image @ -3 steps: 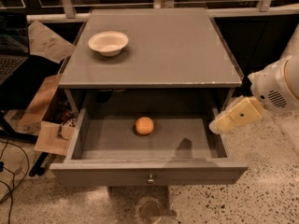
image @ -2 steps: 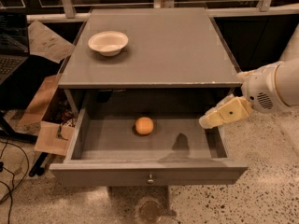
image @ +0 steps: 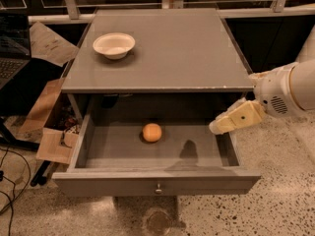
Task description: Pick orange from top drawer and place on counter
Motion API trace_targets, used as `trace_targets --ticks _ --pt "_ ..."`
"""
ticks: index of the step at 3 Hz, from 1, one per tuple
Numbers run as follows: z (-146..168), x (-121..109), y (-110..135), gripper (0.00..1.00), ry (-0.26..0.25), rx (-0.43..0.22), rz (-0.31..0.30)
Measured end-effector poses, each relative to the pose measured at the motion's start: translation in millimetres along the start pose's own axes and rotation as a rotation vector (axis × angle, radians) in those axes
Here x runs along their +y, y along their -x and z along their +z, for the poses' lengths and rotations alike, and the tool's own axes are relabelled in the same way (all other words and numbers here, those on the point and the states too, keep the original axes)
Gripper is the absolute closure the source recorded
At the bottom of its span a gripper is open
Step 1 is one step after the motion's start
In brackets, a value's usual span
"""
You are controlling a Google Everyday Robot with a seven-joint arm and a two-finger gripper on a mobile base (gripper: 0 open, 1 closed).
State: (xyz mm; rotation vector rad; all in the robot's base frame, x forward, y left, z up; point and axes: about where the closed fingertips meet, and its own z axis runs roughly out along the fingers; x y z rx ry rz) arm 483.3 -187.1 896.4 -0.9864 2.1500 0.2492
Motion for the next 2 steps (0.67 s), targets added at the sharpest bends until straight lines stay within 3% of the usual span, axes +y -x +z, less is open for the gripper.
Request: trace_targets --ticks 1,2 --pt "15.6 5.2 -12.0 0.0 0.017 -0.045 0.049" --pt "52.6 15.0 -20.5 0.0 0.07 -0.141 0.082"
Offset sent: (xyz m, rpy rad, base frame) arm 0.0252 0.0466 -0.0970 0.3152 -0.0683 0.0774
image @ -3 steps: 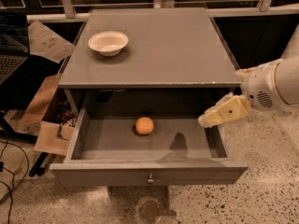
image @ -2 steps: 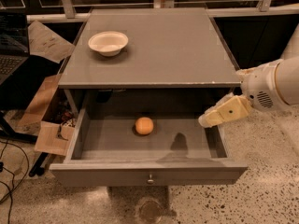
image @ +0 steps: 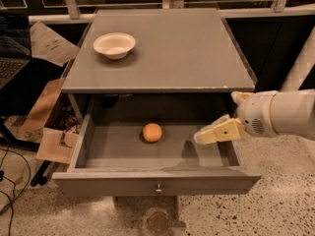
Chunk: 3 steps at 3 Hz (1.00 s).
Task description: Pick orange from top drawer and place on counter
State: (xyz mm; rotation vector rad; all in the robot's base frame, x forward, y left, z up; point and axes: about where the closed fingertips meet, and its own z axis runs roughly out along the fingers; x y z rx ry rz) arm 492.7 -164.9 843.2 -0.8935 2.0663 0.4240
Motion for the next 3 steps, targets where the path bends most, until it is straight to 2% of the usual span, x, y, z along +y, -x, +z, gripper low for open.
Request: trace_targets --ticks 1,2,3 --pt "55.0 8.8 -11.5 0.0 0.083 -0.079 0.023" --pt "90.9 18.1 -13.5 0.0 0.129 -0.094 0.007" --pt "120.9 22.3 -16.5 0.0 0.128 -0.063 -0.011"
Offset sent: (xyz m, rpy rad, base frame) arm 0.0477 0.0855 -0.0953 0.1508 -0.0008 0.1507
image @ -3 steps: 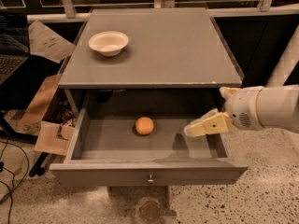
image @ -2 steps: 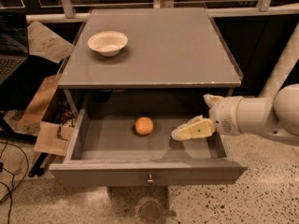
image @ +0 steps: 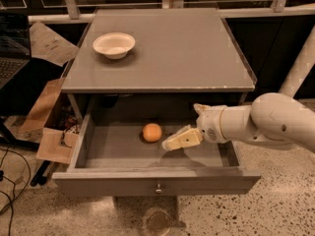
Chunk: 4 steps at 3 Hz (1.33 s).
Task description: Pick orange from top drawer and place on counter
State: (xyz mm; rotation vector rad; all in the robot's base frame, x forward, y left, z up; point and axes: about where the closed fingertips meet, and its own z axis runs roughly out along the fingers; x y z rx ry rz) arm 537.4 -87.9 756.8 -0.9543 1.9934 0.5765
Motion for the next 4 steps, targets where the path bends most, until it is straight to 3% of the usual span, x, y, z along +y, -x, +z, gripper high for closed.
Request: trace_targets --ticks 1,2,3,4 --pt "28.7 -6.4 -9.1 0.0 -0.056 0.067 0.0" --pt "39.3 -4.5 -4.1 0.0 -0.055 0.068 0.011" --pt "37.2 -4.5 -10.2 0.0 -0.056 0.081 0.032" --pt "54.2 -5.3 -25.5 0.0 -0.049 0.092 0.048"
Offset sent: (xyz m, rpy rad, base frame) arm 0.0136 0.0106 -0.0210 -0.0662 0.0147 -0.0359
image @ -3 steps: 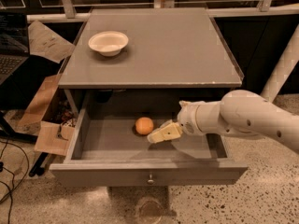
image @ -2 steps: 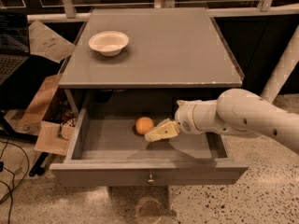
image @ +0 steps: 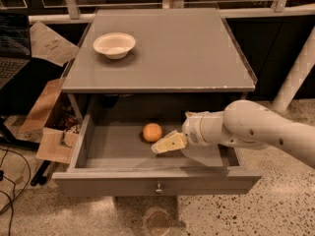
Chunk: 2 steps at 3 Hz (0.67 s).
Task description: Pick orange from top drawer and place on counter
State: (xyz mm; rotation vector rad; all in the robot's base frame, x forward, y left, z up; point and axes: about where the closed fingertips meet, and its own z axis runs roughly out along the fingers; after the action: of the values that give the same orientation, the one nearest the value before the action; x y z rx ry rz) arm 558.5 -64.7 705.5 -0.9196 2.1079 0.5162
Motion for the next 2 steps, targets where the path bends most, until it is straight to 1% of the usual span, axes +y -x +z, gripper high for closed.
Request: trace_targets --ticks 1,2 --pt "24.7 -7.5 -10.4 0.0 -0.003 0.007 0.012" --pt "50.3 -11.7 -13.1 0.0 -0.019 -0.018 0.004"
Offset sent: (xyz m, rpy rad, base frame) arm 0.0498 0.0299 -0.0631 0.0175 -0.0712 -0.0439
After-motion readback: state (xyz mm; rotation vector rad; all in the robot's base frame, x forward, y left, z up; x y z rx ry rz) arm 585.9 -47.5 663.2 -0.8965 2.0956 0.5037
